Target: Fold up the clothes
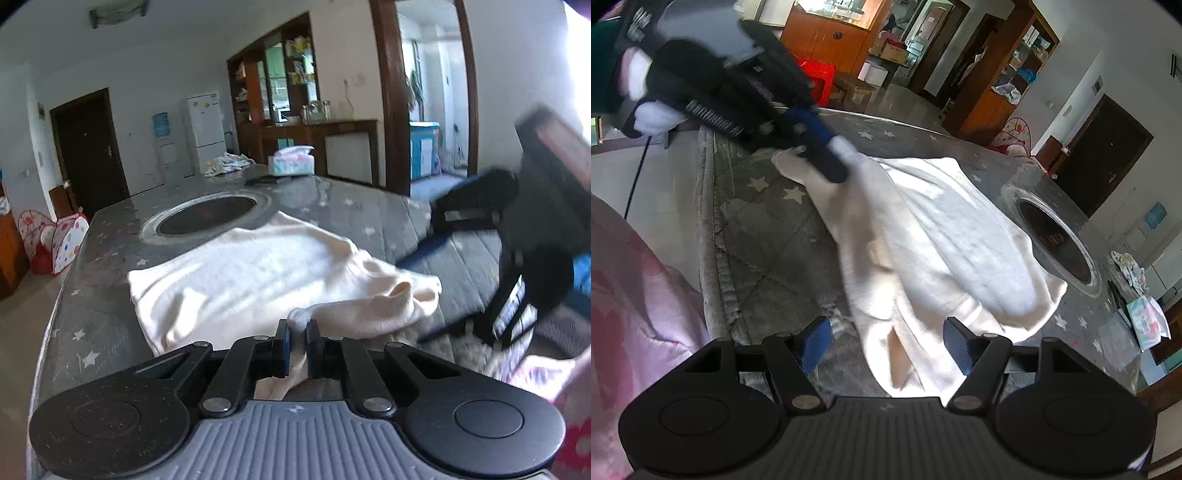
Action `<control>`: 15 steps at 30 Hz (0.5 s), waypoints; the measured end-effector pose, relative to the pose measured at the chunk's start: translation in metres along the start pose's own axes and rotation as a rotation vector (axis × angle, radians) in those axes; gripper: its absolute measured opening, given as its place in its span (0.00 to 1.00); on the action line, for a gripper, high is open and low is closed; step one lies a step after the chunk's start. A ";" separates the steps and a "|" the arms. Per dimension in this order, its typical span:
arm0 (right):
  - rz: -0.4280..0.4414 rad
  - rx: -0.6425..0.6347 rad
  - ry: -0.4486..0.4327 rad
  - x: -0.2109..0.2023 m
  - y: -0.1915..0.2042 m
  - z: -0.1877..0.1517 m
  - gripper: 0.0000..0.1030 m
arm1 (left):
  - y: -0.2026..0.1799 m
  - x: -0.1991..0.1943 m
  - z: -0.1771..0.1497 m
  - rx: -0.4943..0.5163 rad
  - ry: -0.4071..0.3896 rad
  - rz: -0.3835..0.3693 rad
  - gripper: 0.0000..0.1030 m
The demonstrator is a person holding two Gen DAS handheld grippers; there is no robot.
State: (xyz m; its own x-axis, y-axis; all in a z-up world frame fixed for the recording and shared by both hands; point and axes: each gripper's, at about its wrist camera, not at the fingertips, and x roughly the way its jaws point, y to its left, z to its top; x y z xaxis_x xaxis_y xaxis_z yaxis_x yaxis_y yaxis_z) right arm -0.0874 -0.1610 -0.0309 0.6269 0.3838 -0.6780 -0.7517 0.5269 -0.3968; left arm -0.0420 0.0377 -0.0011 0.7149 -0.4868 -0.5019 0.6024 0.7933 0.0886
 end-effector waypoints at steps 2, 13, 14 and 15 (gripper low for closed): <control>0.002 0.013 -0.007 0.005 -0.002 0.002 0.61 | 0.005 0.004 0.004 -0.023 -0.005 -0.013 0.09; 0.073 0.143 0.006 0.021 -0.025 0.011 0.17 | 0.004 -0.001 -0.010 0.016 0.023 -0.025 0.18; 0.076 0.150 0.006 0.021 -0.026 0.011 0.17 | 0.003 -0.003 -0.013 0.027 0.025 -0.020 0.23; 0.080 0.157 0.007 0.021 -0.028 0.012 0.16 | 0.000 -0.005 -0.016 0.040 0.028 -0.012 0.28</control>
State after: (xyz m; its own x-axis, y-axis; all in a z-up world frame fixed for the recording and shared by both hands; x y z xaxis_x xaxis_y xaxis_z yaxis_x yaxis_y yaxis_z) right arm -0.0508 -0.1588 -0.0270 0.5647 0.4241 -0.7080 -0.7573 0.6073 -0.2403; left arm -0.0509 0.0462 -0.0129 0.6979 -0.4849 -0.5270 0.6247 0.7721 0.1168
